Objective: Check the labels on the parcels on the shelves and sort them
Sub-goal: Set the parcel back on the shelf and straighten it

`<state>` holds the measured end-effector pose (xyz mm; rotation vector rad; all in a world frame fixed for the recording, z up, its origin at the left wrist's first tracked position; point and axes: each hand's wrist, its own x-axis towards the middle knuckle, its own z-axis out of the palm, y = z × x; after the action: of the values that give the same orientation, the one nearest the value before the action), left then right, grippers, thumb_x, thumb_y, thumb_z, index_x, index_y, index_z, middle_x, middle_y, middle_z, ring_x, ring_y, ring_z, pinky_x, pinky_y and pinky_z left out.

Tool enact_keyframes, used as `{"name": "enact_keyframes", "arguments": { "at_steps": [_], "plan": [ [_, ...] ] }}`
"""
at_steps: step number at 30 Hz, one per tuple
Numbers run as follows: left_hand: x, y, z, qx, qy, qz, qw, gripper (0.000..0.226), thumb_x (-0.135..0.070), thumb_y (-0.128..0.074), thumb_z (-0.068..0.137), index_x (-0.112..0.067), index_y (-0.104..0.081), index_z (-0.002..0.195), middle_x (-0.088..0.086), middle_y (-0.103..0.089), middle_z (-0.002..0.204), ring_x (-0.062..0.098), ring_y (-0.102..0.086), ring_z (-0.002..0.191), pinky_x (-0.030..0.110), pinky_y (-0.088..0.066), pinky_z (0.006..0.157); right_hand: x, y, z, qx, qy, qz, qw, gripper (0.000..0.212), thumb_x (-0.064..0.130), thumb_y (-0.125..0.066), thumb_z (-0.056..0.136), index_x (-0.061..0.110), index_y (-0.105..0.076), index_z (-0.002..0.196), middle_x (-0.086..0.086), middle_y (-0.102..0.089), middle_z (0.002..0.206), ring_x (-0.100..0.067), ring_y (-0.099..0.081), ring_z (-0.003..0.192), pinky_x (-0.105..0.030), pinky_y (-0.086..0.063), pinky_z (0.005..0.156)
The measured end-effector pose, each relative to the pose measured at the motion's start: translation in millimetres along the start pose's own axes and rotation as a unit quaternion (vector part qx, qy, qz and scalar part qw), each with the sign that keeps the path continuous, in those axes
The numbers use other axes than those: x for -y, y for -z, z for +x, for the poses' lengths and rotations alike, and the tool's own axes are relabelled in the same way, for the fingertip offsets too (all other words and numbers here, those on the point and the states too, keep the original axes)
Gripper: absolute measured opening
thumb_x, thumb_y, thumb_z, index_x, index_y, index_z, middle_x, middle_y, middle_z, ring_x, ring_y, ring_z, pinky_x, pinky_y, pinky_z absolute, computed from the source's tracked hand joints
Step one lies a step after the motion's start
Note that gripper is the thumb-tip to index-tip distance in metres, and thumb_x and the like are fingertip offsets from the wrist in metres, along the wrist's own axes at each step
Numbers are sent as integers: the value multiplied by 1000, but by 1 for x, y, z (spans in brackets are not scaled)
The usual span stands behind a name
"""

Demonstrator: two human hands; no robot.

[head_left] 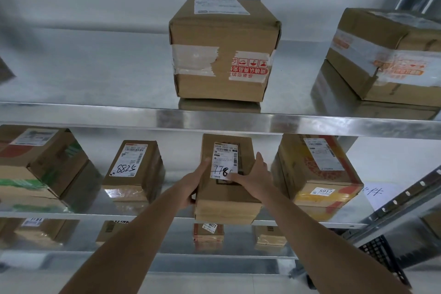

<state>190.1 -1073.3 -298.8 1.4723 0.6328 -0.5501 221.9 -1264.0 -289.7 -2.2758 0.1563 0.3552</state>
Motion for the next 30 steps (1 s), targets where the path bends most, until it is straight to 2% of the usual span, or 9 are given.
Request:
{"name": "enact_keyframes", "arguments": {
  "at_steps": [3, 6, 8, 11, 14, 16, 18, 25, 30],
  "plan": [
    [8, 9, 28, -36, 4, 56, 998, 119, -97, -71, 33, -19, -68, 123, 5, -75, 117, 29, -72, 106, 48, -55, 99, -7, -8, 10, 8, -18, 11, 1000, 130, 67, -84, 57, 17, -17, 157, -11, -41, 153, -36, -36, 142, -56, -37, 115],
    [11, 12, 47, -74, 3, 142, 987, 133, -99, -65, 28, -16, -63, 131, 8, -69, 128, 31, -67, 113, 49, -52, 103, -24, -19, 28, 19, -36, 38, 998, 122, 85, -67, 43, 22, -38, 143, -5, -55, 135, -32, -52, 128, -53, -48, 104],
    [3, 4, 30, -71, -14, 141, 987, 123, -93, -68, 36, -14, -65, 131, 9, -70, 126, 31, -68, 111, 48, -53, 103, -16, -18, 21, 25, -41, 77, 996, 115, 83, -68, 48, 19, -40, 140, -5, -58, 132, -29, -58, 121, -48, -52, 100],
    [1, 1, 25, -57, -28, 119, 991, 85, -75, -75, 70, -15, -67, 129, 8, -72, 122, 28, -69, 108, 47, -54, 102, -13, -18, 19, 35, -47, 115, 992, 90, 62, -79, 73, 12, -43, 138, -5, -63, 128, -25, -63, 113, -36, -54, 87],
    [0, 3, 26, -45, -32, 112, 992, 70, -66, -77, 75, -20, -67, 126, 7, -72, 122, 26, -70, 105, 44, -55, 99, -18, -19, 23, 41, -50, 123, 990, 97, 78, -76, 61, 17, -56, 134, -1, -71, 118, -20, -69, 102, -38, -58, 87],
    [-4, 3, 27, -32, -32, 97, 994, 61, -58, -80, 78, -21, -66, 125, 5, -72, 120, 25, -68, 103, 44, -55, 95, -15, -15, 19, 55, -57, 130, 988, 77, 71, -74, 72, 17, -65, 126, -2, -74, 112, -20, -70, 96, -33, -58, 82],
    [-7, 4, 29, -26, -12, 77, 997, 61, -50, -83, 78, -17, -65, 125, 6, -72, 115, 25, -68, 100, 43, -55, 91, -14, -11, 19, 76, -79, 138, 984, 59, 59, -71, 85, 13, -67, 121, -6, -73, 111, -23, -69, 97, -33, -56, 81],
    [-2, -4, 41, -65, -20, 83, 994, 76, -67, -78, 73, -12, -68, 123, 11, -74, 113, 30, -72, 100, 44, -58, 93, -17, -8, 26, 100, -107, 143, 979, 63, 59, -76, 81, 10, -69, 119, -8, -75, 107, -26, -72, 97, -44, -58, 94],
    [-2, -3, 44, -74, -32, 89, 993, 77, -65, -79, 74, -12, -66, 128, 11, -72, 121, 30, -69, 103, 40, -55, 90, -17, -7, 26, 110, -106, 164, 975, 57, 54, -76, 83, 10, -68, 119, -4, -73, 96, -23, -71, 89, -34, -58, 75]
  ]
}}
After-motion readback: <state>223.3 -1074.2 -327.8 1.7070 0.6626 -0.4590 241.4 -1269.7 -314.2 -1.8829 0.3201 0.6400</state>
